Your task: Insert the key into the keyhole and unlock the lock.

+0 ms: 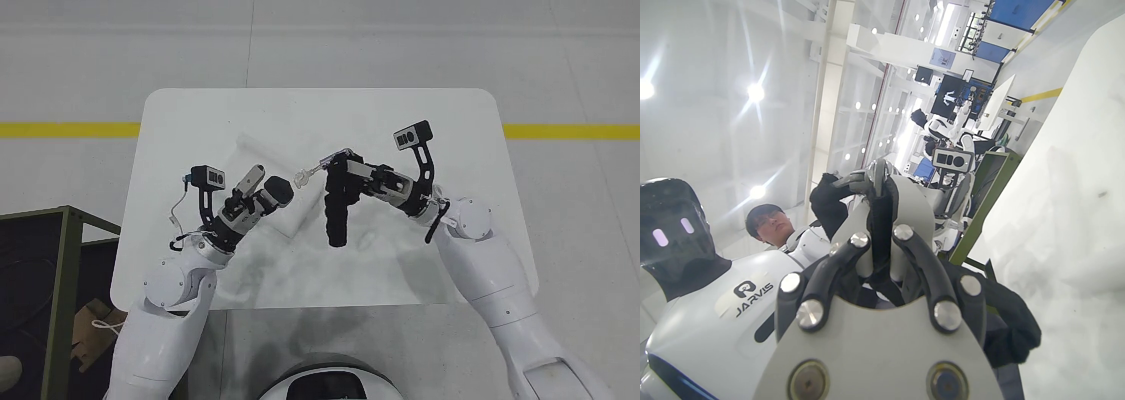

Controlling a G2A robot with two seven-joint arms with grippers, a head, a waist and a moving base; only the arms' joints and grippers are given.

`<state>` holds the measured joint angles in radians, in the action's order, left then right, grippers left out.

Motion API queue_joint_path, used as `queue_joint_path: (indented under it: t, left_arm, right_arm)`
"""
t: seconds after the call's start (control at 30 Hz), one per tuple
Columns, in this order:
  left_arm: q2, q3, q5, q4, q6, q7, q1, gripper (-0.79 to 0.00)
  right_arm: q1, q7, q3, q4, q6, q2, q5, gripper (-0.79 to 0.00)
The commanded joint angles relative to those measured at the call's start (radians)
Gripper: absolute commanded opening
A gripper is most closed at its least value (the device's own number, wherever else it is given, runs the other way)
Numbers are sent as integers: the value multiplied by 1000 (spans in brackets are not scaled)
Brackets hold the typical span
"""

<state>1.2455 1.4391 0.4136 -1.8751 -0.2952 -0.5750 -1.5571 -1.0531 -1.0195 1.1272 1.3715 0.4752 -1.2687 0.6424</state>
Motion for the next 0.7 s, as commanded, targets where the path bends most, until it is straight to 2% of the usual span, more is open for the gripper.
queue_joint_path:
  t: [0.0, 0.1, 0.23, 0.33, 0.4, 0.47, 0.5, 0.53, 0.67]
  left_arm:
    - [0, 0, 0, 0, 0, 0, 0, 0]
    - [-1, 3, -21, -11, -9, -1, -5, 0]
    - [-11, 56, -294, -75, -156, -21, -24, 0]
    - [-14, 75, -317, -89, -187, -19, -46, 0]
    - [-18, 92, -341, -94, -195, -35, -52, -179]
    - [-20, 96, -365, -91, -216, -46, -59, -262]
    - [-21, 95, -372, -82, -218, -45, -63, -372]
    - [-20, 88, -358, -73, -208, -40, -66, -428]
    - [-19, 68, -304, -49, -153, -37, -59, -496]
  right_arm:
    - [0, 1, 0, 0, 0, 0, -1, -785]
    - [0, 1, 0, 0, 0, 0, -1, -785]
    - [-35, 75, 17, 51, -73, 4, -41, -785]
    - [-42, 85, 23, 72, -119, 6, -38, -785]
    - [-44, 86, 25, 75, -129, 7, -51, -785]
    - [-46, 82, 22, 79, -137, 6, -50, -785]
    - [-46, 82, 22, 79, -137, 6, -53, -785]
    - [-46, 82, 21, 80, -138, 6, -55, -785]
    - [-44, 83, 16, 78, -139, 4, -61, -785]
